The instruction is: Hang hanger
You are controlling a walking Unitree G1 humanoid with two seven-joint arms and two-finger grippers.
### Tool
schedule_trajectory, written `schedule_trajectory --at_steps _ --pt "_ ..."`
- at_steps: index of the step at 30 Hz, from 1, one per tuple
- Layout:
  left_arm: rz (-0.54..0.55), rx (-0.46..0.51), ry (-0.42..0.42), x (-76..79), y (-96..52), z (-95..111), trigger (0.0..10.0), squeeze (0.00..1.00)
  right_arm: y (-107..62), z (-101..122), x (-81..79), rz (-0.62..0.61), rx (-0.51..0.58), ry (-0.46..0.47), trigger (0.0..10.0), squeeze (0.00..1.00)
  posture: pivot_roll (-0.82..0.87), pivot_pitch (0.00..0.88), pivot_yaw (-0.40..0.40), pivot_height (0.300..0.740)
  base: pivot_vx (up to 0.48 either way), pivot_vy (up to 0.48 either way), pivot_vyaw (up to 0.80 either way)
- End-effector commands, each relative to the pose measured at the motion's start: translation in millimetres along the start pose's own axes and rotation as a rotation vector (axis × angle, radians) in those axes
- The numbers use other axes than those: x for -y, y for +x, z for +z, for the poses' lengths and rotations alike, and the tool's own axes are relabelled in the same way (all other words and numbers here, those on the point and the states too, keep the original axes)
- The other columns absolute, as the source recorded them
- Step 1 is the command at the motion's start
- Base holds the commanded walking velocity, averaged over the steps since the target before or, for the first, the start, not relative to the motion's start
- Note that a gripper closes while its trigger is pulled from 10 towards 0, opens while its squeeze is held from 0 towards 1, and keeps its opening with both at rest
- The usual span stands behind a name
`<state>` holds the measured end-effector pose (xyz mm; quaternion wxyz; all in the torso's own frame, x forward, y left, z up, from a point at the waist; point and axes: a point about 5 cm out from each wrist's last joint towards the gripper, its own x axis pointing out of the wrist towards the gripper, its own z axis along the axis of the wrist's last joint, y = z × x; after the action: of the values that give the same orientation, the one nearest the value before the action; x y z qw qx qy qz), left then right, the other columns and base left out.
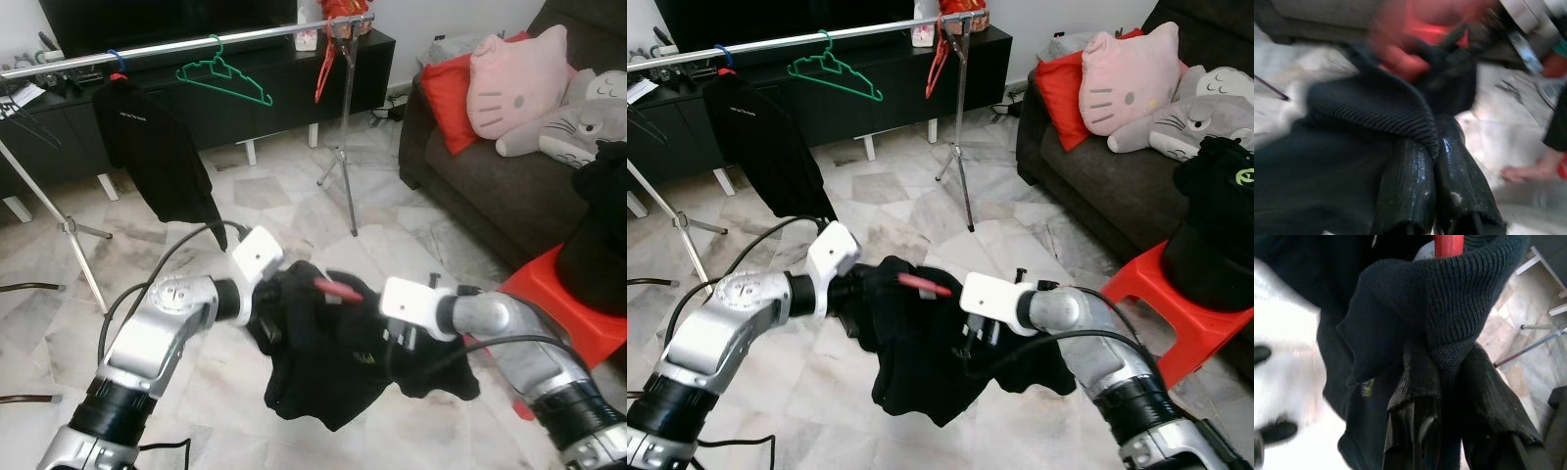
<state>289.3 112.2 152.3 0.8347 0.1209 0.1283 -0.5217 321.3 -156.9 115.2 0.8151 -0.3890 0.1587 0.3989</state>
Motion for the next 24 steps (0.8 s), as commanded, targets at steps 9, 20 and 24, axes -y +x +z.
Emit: schedule_trajectory --at_steps 9,20,24 --pt "-0.153 -0.079 0.076 32.4 21.1 -7.2 10.0 0.00 11.0 27.9 -0.6 -0.023 0.150 0.136 0.0 0.00 -0.11 0.042 -0.012 0.740 0.000 0.000 0.00" --pt "-0.211 -0.104 0.086 43.4 23.6 -12.7 10.0 1.00 11.3 28.6 -0.3 -0.033 0.170 0.157 0.0 0.00 -0.11 0.032 -0.011 0.740 0.000 0.000 0.00" --pt "-0.214 -0.112 0.085 43.0 21.9 -13.7 10.0 1.00 11.7 28.5 -0.2 -0.033 0.177 0.156 0.0 0.00 -0.11 0.032 -0.012 0.740 0.000 0.000 0.00"
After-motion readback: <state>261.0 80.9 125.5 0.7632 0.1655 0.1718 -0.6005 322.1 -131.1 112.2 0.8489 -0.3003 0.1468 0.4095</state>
